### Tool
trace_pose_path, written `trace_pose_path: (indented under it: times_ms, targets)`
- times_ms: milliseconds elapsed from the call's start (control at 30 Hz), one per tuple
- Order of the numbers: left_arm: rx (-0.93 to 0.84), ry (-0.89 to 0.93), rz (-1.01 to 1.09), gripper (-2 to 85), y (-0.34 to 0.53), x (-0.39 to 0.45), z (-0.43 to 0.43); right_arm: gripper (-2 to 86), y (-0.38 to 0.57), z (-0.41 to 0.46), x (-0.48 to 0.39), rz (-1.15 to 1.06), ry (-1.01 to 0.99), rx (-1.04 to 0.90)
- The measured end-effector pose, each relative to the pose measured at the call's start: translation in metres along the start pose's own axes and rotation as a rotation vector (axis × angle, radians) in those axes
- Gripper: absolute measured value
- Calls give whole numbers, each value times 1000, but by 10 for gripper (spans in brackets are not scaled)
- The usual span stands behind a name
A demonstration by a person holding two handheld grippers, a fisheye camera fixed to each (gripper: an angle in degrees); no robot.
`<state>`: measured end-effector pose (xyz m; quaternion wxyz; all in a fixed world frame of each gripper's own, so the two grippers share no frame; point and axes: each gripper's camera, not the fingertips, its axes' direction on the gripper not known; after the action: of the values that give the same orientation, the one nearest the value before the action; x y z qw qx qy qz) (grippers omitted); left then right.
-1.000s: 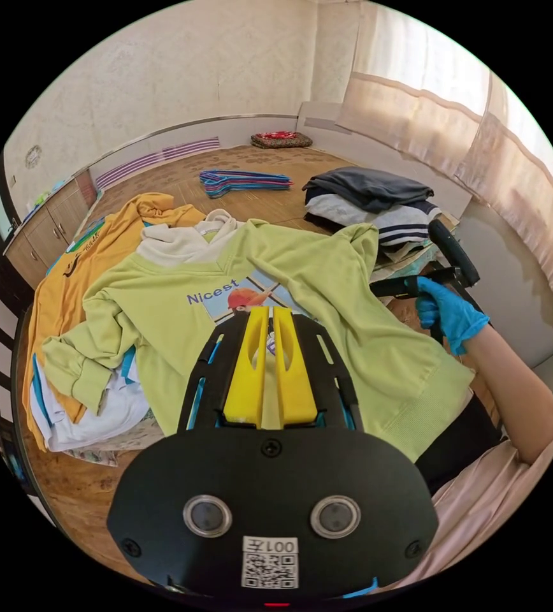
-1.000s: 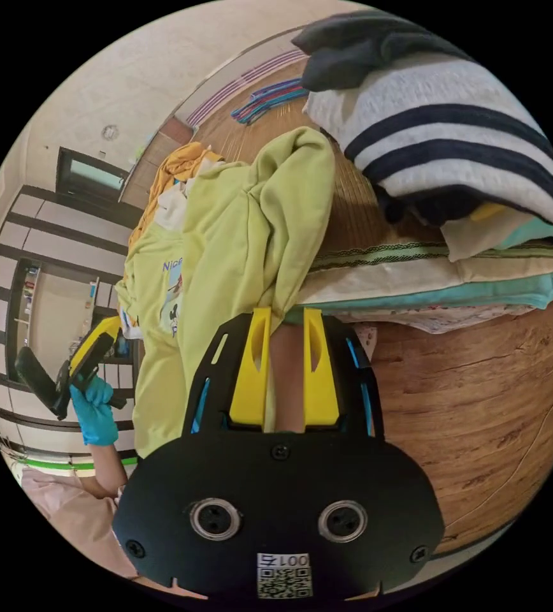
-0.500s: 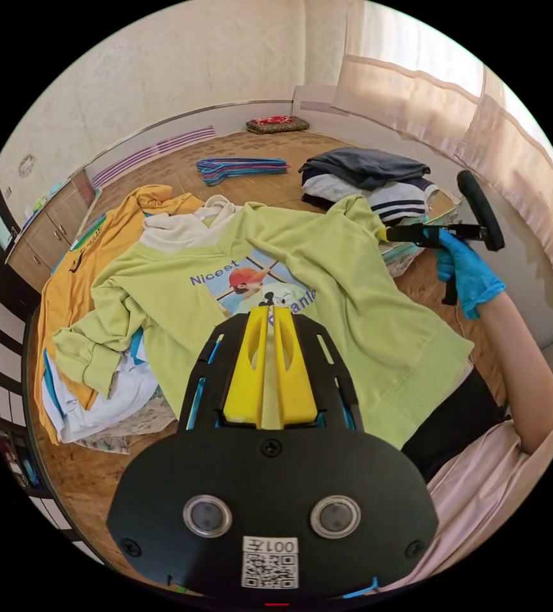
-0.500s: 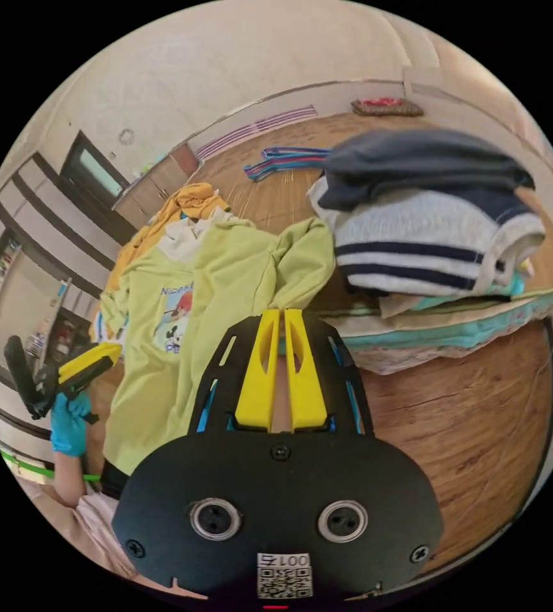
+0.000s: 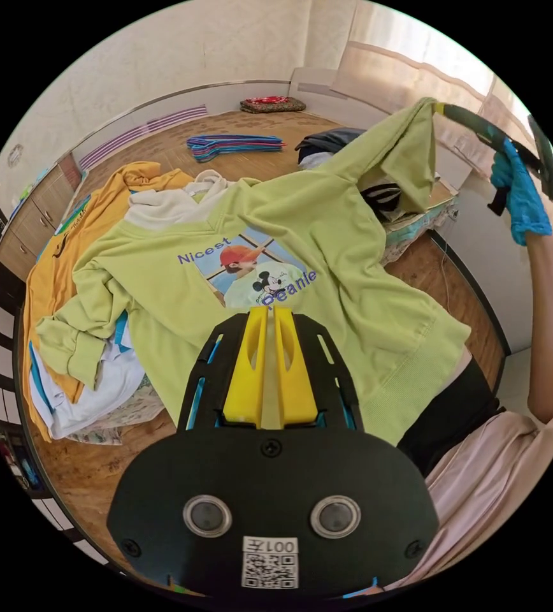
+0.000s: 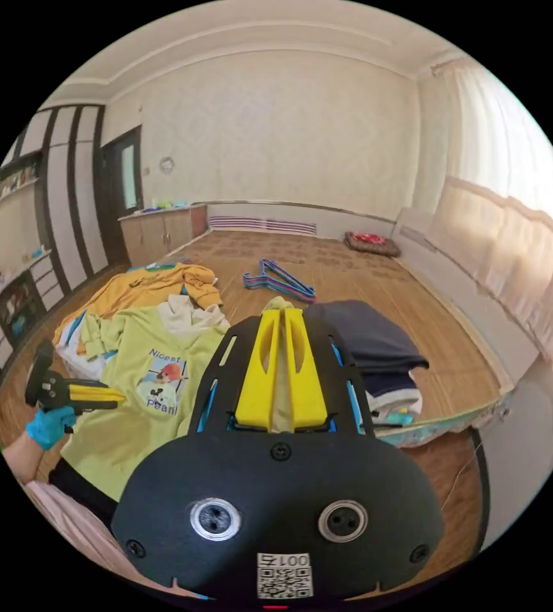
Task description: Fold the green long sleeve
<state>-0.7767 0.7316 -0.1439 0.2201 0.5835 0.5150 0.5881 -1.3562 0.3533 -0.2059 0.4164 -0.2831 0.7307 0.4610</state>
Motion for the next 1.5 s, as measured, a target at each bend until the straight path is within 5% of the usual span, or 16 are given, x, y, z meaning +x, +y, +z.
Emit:
trace_pose_path:
  times_ms: [100, 233, 333, 567, 700, 900, 1033, 1300, 1500]
  targets:
    - [11, 14, -20, -8, 2, -5, -1, 12, -8, -9, -48, -170, -198, 22]
    - [8, 14, -12, -7, 5, -8, -3, 16, 22, 23, -126, -324, -537, -177]
    - [-7, -7, -7, -7, 9, -13, -6, 22, 61, 47, -166, -424, -500, -373]
    - [1, 51, 49, 13, 12, -14, -6, 54, 81, 41, -139, -200, -427, -350]
    - [9, 120, 99, 57, -1, 0, -1, 85, 95, 58, -124, -205, -145, -415]
    - [-20, 178, 234, 77, -13, 30, 9, 127, 122, 94, -132, -120, -307, -590]
    - [-49, 183, 266, 79, -3, 37, 11, 68, 134, 84, -133, -2, -392, -498]
    - [-12, 217, 213, 73, 22, 14, -12, 18, 112, 13, -167, -201, -267, -267]
    - [90, 187, 186, 84, 42, -5, -49, 16, 89, -46, -212, -340, -535, -44]
